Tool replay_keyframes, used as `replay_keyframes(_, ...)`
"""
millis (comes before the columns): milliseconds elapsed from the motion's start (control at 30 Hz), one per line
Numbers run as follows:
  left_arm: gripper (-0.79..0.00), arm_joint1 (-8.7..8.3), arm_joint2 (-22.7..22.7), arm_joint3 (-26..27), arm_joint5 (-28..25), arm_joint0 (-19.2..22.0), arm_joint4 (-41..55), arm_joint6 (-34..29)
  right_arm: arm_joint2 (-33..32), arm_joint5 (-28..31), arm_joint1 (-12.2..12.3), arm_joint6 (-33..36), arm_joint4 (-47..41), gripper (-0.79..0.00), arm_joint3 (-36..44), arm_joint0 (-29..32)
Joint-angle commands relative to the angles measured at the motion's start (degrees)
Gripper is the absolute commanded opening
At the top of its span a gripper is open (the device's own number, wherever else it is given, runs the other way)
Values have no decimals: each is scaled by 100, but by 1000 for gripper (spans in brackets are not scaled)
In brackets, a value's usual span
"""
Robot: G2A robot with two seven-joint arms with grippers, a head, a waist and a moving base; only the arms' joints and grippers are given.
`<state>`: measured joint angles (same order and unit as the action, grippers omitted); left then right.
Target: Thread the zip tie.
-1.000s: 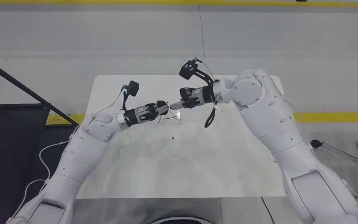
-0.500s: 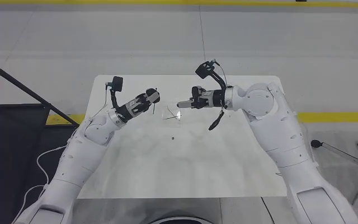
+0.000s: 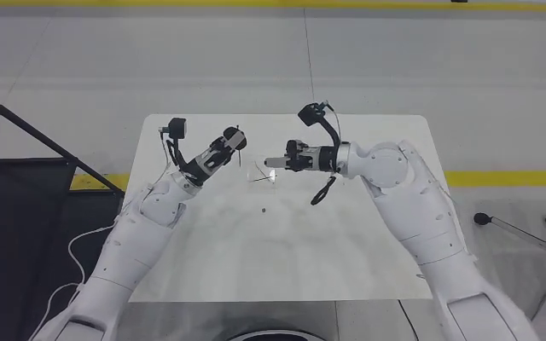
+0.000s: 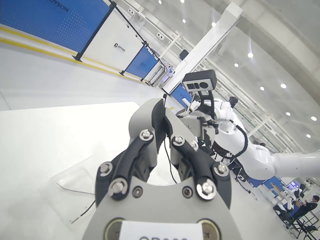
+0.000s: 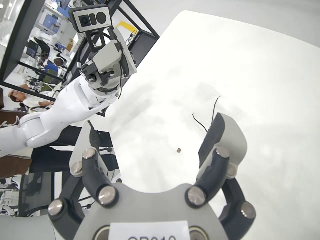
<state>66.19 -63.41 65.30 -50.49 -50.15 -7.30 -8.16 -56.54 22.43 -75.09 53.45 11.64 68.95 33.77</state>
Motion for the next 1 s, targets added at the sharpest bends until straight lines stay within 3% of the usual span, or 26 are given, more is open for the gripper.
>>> replay_keyframes(0,-785,58,101,-42,-34,29,42,156,27,-25,-11,-79,-93,-22,-14,52)
replay_keyframes(67,-785,112,183,-113,-15,84,15,287,59,-32,-25,-144,-193,-148,-29,93)
replay_keyframes(200,-785,220,356,-243,3,179,-13,473,136,-41,-53,-249,-310,-249,-42,130)
replay_keyframes(433,-785,362,536,-444,-16,312,-113,625,274,-81,-113,-377,-449,-299,-115,80)
replay_keyframes(533,-785,402,563,-511,-58,342,-146,647,307,-109,-139,-480,-511,-403,-191,53)
replay_keyframes(667,-785,448,578,-585,-117,370,-169,660,360,-137,-172,-514,-592,-413,-283,3)
replay_keyframes(967,-785,528,558,-720,-204,411,-199,655,432,-136,-225,-519,-726,-523,-428,-82)
